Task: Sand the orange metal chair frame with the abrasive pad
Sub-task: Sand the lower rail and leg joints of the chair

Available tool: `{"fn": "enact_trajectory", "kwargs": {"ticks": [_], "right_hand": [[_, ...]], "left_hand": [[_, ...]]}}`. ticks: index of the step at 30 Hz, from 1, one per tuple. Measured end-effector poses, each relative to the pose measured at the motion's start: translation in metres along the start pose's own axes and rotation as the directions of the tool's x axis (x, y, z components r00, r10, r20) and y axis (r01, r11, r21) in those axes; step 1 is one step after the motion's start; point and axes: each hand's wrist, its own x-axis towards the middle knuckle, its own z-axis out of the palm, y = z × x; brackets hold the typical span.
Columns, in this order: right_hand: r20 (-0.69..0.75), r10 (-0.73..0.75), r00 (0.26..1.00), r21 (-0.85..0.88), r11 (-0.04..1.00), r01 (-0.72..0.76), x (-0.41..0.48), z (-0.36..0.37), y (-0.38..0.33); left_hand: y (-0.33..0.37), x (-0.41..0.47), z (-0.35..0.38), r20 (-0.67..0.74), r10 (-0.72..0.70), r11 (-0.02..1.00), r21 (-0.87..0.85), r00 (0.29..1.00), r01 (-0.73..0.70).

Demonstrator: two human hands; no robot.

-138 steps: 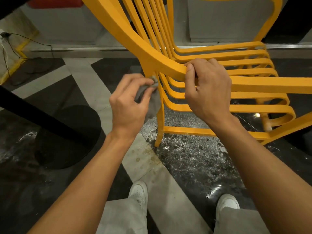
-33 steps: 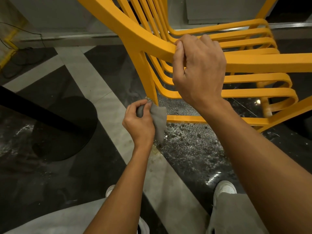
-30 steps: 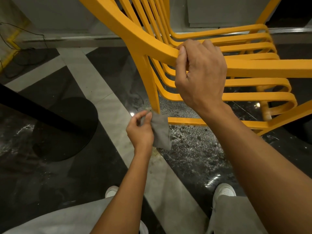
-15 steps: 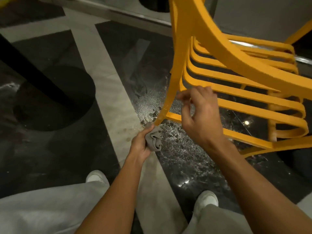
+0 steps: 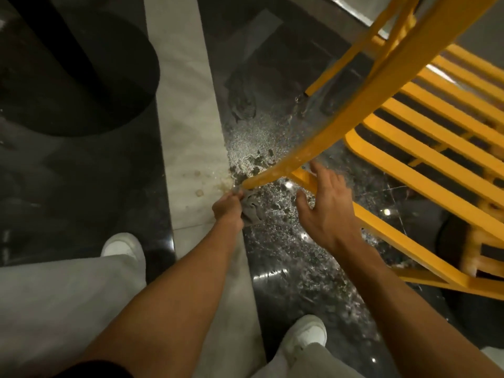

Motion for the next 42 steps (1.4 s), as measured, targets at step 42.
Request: {"fn": "enact_trajectory", "kwargs": {"ticks": [42], "right_hand": [[0.013, -0.028, 1.000, 0.077, 0.997, 0.027, 0.002, 0.028, 0.009]], "left_hand": [[-0.020, -0.030, 0.049, -0.060, 0.034, 0.988, -0.148, 0.998, -0.042]]}}
